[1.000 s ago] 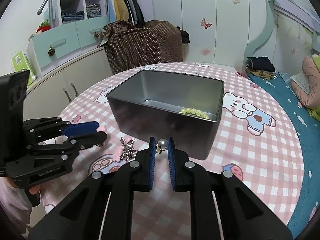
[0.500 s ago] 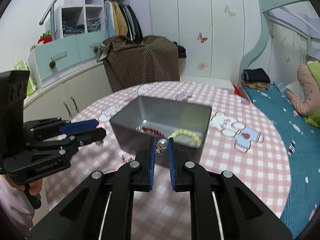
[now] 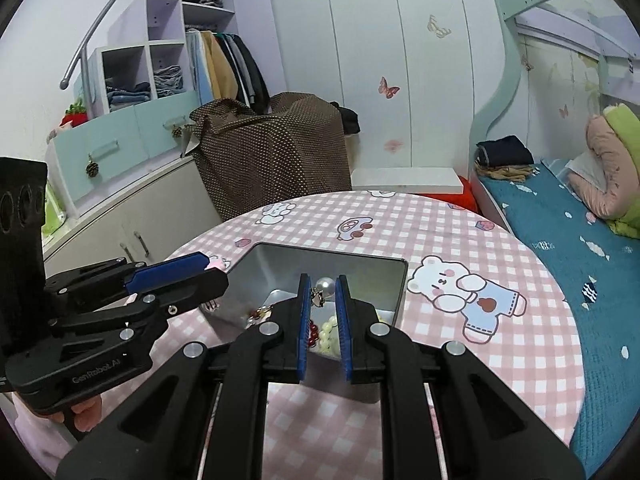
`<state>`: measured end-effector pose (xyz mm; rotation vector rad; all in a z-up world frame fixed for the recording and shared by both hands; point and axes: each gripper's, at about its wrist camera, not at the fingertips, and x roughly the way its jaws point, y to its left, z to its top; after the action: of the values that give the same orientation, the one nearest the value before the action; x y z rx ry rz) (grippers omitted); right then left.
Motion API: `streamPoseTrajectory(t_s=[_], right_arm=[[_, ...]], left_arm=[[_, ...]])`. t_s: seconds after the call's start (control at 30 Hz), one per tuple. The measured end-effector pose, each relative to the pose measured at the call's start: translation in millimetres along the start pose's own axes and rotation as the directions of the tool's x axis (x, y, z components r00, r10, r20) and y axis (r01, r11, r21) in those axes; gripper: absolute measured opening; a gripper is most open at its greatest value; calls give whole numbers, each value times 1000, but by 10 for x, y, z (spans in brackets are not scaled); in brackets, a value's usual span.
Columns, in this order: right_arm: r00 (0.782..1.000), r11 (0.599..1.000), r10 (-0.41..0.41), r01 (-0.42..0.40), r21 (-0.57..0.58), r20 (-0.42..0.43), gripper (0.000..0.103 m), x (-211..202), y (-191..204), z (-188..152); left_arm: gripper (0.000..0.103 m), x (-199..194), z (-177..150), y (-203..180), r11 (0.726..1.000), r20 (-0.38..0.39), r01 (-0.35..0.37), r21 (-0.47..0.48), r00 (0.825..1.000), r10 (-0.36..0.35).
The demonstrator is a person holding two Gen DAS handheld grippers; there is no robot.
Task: Organize jewelry
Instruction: 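Carry the pink charm keychain into the grey tin and open both tools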
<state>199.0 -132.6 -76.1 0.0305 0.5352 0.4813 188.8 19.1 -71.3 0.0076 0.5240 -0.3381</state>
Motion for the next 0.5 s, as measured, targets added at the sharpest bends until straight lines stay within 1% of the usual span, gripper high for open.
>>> streamPoseTrajectory(t_s=[0.3,0.37,0.4,0.47,0.5], right_arm=[[1000,1000,8,-8,10,-16,12,108,-68,-6],[1000,1000,8,-8,16,-14,14,120,-72,-9],[1000,1000,5,-5,20,-14,16,122,-79,-6],[1000,999,-10,10,31,-3,33,101,-89,-7],[1000,999,-15,15,32,4,39,90,-92,-3]], left_arm=[[24,244,5,107,999,-2,18,-45,1000,-18],[24,277,10,128,999,-2,16,-49,1000,-16],[24,286,5,137,999,-2,16,-50,1000,-16],[24,298,-2,147,998,-3,17,-55,1000,-17],[24,298,-5,153,998,-3,17,-56,1000,-18]])
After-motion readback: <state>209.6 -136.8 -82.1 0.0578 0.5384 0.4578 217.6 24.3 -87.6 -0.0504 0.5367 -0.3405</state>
